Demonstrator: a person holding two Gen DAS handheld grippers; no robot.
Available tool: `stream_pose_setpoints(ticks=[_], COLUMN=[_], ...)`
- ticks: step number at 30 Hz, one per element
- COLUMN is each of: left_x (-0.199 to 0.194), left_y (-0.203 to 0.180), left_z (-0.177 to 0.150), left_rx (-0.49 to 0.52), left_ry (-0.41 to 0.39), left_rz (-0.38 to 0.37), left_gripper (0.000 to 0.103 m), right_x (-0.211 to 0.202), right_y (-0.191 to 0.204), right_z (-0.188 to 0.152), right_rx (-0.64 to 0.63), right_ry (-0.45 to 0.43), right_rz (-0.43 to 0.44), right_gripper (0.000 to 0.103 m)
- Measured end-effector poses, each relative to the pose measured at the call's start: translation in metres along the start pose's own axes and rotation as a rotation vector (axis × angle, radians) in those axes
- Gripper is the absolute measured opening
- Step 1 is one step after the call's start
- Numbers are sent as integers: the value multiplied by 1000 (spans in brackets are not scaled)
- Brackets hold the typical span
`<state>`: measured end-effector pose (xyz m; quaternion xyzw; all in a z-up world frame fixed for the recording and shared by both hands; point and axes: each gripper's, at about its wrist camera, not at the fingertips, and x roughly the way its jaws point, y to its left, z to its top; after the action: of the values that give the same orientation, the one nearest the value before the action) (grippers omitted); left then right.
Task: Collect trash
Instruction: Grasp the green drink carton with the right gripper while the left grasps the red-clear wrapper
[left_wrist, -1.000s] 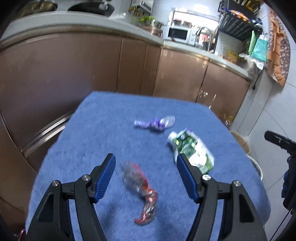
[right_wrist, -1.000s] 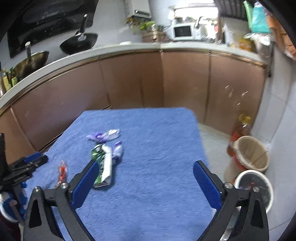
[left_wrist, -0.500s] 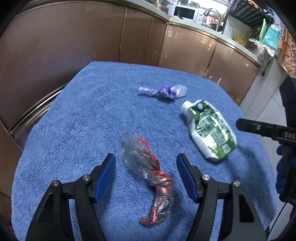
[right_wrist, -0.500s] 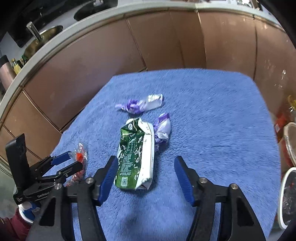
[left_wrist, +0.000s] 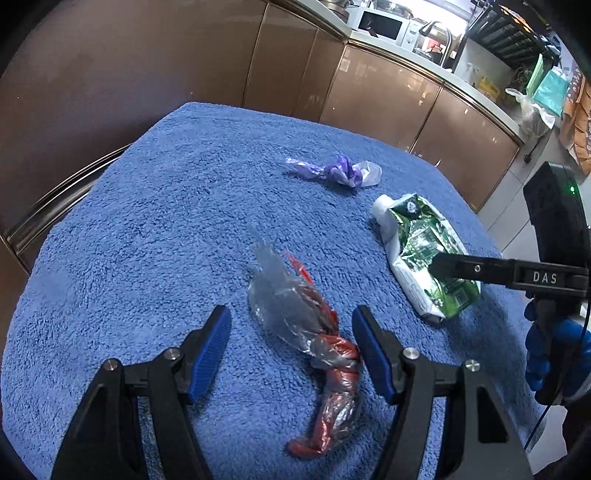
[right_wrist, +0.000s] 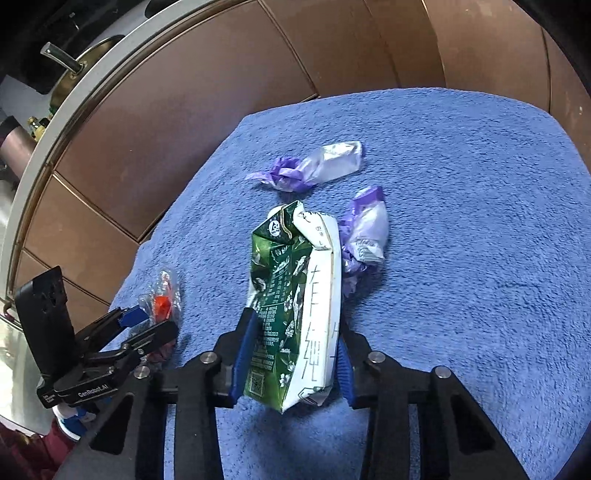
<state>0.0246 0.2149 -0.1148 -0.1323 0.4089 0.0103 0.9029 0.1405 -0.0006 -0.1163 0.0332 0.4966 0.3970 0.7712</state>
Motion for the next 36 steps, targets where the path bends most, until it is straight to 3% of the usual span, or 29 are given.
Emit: stream_pose_setpoints(ticks=[3,9,12,14,17,36], left_x=[-1,-5,-7,-7,-9,-39], left_y=[0,0,0,0,2,-39], left_z=[0,-2,-3,-5,-6,-19], left_rx=[-4,-12,-10,-14,-24,-28], left_ry=[-3,-13,-16,-11,-15,4], left_rz=[-2,9,6,-10,-9,-85], left_gripper=[65,52,36,19,13,7], right_x=[2,0,-7,-10,-15,-71], right_y=[6,27,30,30,27,4], right_z=[2,2,0,-3,-10,-45], right_rx=[-14,-85,-94,-82,-60,64], right_ry=[-2,-18,-29,-32,-36,-154], right_rz=[24,-7,0,17,32,90], right_gripper=[27,19,18,18,18,17])
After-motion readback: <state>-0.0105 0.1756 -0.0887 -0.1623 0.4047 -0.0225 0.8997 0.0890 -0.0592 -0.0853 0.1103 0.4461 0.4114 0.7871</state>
